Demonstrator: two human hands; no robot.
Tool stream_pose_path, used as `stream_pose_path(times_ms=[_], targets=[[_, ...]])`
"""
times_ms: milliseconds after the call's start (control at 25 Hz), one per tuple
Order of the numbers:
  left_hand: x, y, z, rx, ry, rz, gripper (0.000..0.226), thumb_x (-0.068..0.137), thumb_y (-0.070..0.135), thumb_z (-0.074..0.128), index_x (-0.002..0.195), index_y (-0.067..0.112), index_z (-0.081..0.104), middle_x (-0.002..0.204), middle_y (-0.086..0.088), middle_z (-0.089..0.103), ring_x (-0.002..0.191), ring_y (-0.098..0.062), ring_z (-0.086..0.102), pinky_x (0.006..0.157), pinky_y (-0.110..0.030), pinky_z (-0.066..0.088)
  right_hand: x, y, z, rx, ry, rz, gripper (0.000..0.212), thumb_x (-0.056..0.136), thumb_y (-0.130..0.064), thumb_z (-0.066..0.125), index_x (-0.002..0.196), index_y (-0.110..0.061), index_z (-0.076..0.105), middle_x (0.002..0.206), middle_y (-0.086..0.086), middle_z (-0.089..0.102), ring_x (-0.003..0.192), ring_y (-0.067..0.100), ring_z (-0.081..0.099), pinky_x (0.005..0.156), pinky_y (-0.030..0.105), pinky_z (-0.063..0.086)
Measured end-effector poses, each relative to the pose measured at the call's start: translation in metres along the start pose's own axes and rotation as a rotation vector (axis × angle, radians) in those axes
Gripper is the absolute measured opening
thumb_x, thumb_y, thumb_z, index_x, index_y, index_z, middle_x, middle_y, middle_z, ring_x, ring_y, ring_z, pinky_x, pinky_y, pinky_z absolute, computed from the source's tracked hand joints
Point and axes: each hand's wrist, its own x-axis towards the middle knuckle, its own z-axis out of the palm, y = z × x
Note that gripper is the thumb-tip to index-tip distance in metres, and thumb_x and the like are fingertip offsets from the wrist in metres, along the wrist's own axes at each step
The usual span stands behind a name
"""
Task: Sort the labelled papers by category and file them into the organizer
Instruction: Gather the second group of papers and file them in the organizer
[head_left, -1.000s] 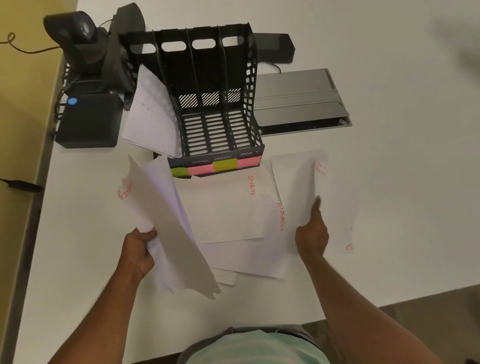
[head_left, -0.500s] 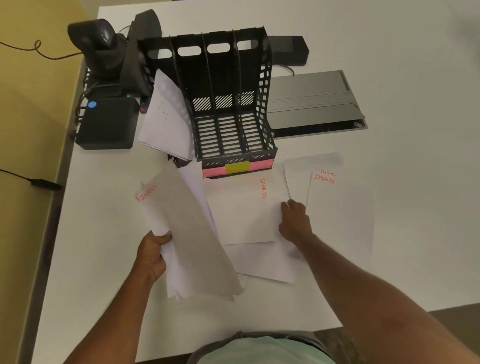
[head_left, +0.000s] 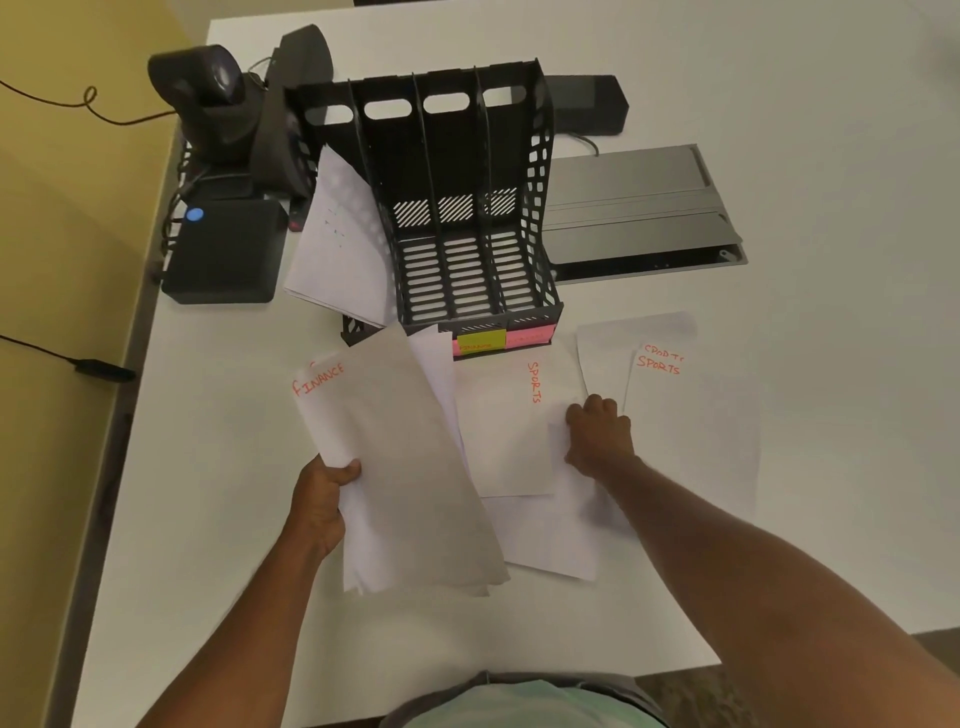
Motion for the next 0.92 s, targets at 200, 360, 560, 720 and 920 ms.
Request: stream_pose_path(times_ms=[200,360,560,720,920], targets=[[-0.002,0.001,0.0,0.034,0.025,0.003,0.03,0.09,-0.006,0.053,0.112,0.01,0.064,0.106,-0.014,0.069,0.093,-0.034,0.064,0.088,-0.048,0.051,-0.008,-0.007,-0.003,-0.072,0.024,-0.03,0.031,0.086,-0.017,0.058,0.117,-0.011,0.057,0.12,0.01,0.051,0.112,0.03,0.047,0.086,0.041,0.043],[-0.004,0.001,-0.001,0.071,0.04,0.018,0.035,0.09,-0.006,0.054,0.122,0.006,0.062,0.109,-0.017,0.068,0.096,-0.036,0.064,0.094,-0.052,0.05,-0.013,-0.014,-0.014,-0.049,0.002,-0.041,0.029,0.087,-0.021,0.056,0.115,-0.012,0.057,0.112,0.007,0.06,0.107,0.029,0.053,0.088,0.04,0.042],[-0.012,0.006,0.001,0.113,0.018,0.084,0.029,0.089,-0.008,0.055,0.108,0.013,0.065,0.101,-0.011,0.069,0.089,-0.031,0.065,0.076,-0.04,0.054,-0.01,-0.002,-0.044,0.806,-0.334,0.17,0.053,0.076,-0.005,0.073,0.123,-0.011,0.048,0.113,0.017,0.059,0.102,0.035,0.061,0.078,0.038,0.055],[-0.014,0.007,0.007,0.166,-0.009,0.127,0.027,0.089,-0.004,0.059,0.104,0.018,0.066,0.103,-0.009,0.071,0.093,-0.031,0.067,0.078,-0.04,0.054,-0.026,-0.006,-0.083,0.821,-0.104,0.164,0.048,0.076,-0.005,0.077,0.118,-0.014,0.057,0.113,0.01,0.062,0.098,0.028,0.061,0.07,0.027,0.049],[-0.019,0.016,0.018,0.36,-0.036,0.272,0.013,0.096,0.019,0.06,0.104,0.026,0.067,0.104,0.003,0.073,0.098,-0.023,0.069,0.079,-0.035,0.055,-0.069,-0.023,-0.192,0.532,0.167,-0.135,0.018,0.084,-0.003,0.064,0.094,-0.017,0.067,0.08,-0.004,0.064,0.083,0.024,0.061,0.065,0.025,0.037]])
